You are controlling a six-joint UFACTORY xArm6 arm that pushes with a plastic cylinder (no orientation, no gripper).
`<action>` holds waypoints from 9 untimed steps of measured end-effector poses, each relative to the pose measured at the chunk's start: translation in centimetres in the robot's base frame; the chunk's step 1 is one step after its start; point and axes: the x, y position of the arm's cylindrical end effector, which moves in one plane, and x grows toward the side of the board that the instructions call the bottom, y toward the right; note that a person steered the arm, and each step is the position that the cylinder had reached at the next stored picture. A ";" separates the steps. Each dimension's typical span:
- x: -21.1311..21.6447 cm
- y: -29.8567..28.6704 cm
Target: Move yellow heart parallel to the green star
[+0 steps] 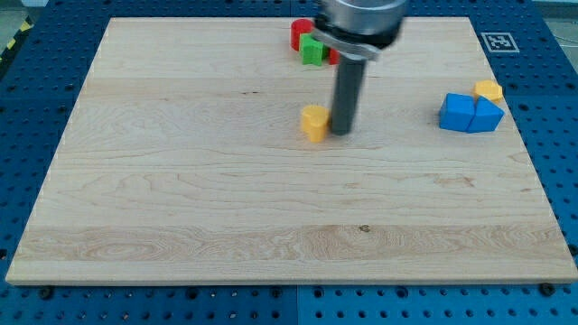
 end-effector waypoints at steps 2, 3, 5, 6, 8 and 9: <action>-1.8 -8.0; 0.3 -3.0; 2.3 -7.5; -1.8 -13.1; -5.7 -17.6; -3.9 -14.9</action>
